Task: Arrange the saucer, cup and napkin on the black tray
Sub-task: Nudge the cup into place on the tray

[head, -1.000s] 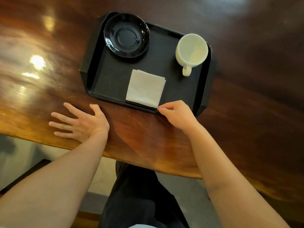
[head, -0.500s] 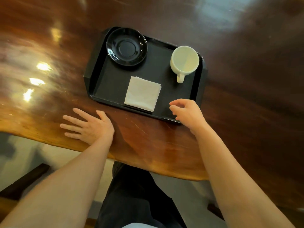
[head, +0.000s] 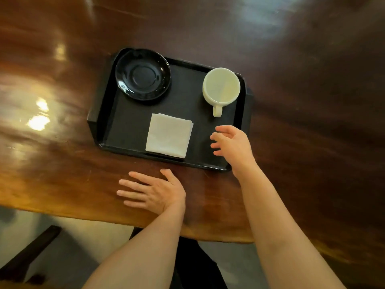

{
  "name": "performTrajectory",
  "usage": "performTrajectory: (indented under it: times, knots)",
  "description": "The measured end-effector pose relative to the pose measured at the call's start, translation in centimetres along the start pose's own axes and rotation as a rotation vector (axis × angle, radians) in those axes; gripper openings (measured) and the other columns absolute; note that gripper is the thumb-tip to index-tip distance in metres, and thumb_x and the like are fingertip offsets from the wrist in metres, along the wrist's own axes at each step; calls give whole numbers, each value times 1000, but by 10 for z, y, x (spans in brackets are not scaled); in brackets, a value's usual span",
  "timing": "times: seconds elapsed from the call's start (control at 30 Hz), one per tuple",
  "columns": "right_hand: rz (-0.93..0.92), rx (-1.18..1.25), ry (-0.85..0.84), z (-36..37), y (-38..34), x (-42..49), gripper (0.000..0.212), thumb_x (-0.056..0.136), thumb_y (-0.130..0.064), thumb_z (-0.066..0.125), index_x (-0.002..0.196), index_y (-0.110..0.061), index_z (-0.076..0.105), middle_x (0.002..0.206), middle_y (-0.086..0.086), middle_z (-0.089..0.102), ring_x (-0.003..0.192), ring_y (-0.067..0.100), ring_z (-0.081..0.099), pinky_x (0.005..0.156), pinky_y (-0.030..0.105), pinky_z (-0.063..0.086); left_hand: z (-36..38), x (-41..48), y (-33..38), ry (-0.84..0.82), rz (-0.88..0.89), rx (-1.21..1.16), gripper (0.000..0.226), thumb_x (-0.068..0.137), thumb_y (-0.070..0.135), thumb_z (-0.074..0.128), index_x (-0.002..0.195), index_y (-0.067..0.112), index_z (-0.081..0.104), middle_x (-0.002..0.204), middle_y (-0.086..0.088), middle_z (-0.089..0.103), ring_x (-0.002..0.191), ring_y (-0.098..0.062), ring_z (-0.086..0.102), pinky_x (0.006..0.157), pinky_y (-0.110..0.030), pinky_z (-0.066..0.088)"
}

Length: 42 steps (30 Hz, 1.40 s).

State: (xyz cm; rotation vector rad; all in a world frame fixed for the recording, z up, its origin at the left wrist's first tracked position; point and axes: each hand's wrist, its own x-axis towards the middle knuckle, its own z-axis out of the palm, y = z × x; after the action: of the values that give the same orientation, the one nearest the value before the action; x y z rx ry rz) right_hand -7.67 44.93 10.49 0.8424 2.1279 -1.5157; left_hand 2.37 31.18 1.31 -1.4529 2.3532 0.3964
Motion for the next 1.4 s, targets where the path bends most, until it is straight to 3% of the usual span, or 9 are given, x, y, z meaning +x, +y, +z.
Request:
performTrajectory:
  times: [0.23, 0.43, 0.5, 0.67, 0.97, 1.1, 1.17, 1.27, 1.4]
  knots:
    - [44, 240, 190, 1, -9, 32, 32, 93, -30, 66, 123, -21, 61, 100, -2, 71, 81, 13, 73, 66, 27, 60, 19, 4, -3, 112, 1, -13, 94, 89, 61, 29, 163, 5, 12, 170, -25, 5, 156, -48, 0, 124, -60, 0]
    - [133, 387, 134, 12, -20, 47, 7, 92, -38, 67, 93, -31, 65, 97, 1, 72, 82, 16, 74, 63, 28, 61, 21, 3, -3, 163, 13, -19, 93, 90, 60, 28, 163, 4, 13, 170, -25, 7, 155, -48, 1, 124, -61, 2]
    - [184, 397, 108, 12, -21, 52, 9, 92, -38, 67, 89, -30, 65, 96, 2, 74, 82, 17, 74, 60, 28, 60, 23, 5, -4, 182, 14, -21, 93, 90, 60, 29, 163, 4, 14, 169, -25, 7, 155, -48, 2, 124, -61, 2]
    - [207, 438, -46, 11, -20, 59, 32, 90, -31, 72, 116, -12, 70, 100, 6, 76, 74, 16, 71, 55, 24, 55, 31, 5, -8, 245, 22, -36, 92, 90, 59, 32, 162, 5, 13, 169, -26, 8, 155, -49, 3, 123, -61, 2]
    - [169, 591, 28, 12, -18, 67, 19, 91, -26, 71, 100, -10, 74, 101, 13, 76, 69, 13, 66, 59, 24, 55, 60, 22, -22, 457, 80, -49, 88, 94, 59, 44, 162, 12, 13, 168, -21, 14, 153, -45, 8, 123, -54, -3]
    - [164, 593, 55, -2, -17, 69, 18, 92, -27, 71, 98, -10, 73, 102, 14, 76, 70, 14, 65, 60, 24, 56, 82, 38, -32, 516, 73, -20, 97, 93, 66, 43, 167, 19, 2, 173, -8, -10, 157, -32, -15, 124, -56, -2]
    - [159, 582, 64, -9, -18, 71, 20, 92, -29, 71, 100, -10, 73, 102, 13, 76, 73, 16, 65, 62, 26, 57, 90, 45, -35, 526, 49, -45, 99, 90, 68, 43, 167, 21, 2, 171, -5, -16, 156, -29, -19, 124, -60, 3]
    - [138, 515, 49, -15, -19, 72, 26, 92, -32, 69, 107, -11, 71, 102, 8, 76, 78, 17, 69, 67, 29, 59, 97, 50, -35, 517, 31, -80, 102, 88, 71, 41, 167, 20, 3, 173, -8, -12, 158, -35, -8, 123, -63, 7]
    - [105, 449, 18, -20, -18, 68, 37, 92, -32, 69, 125, -16, 63, 106, 4, 75, 89, 22, 75, 76, 34, 62, 84, 44, -29, 519, 73, -81, 100, 89, 68, 40, 166, 20, -2, 172, -10, -4, 157, -37, -3, 125, -51, -10]
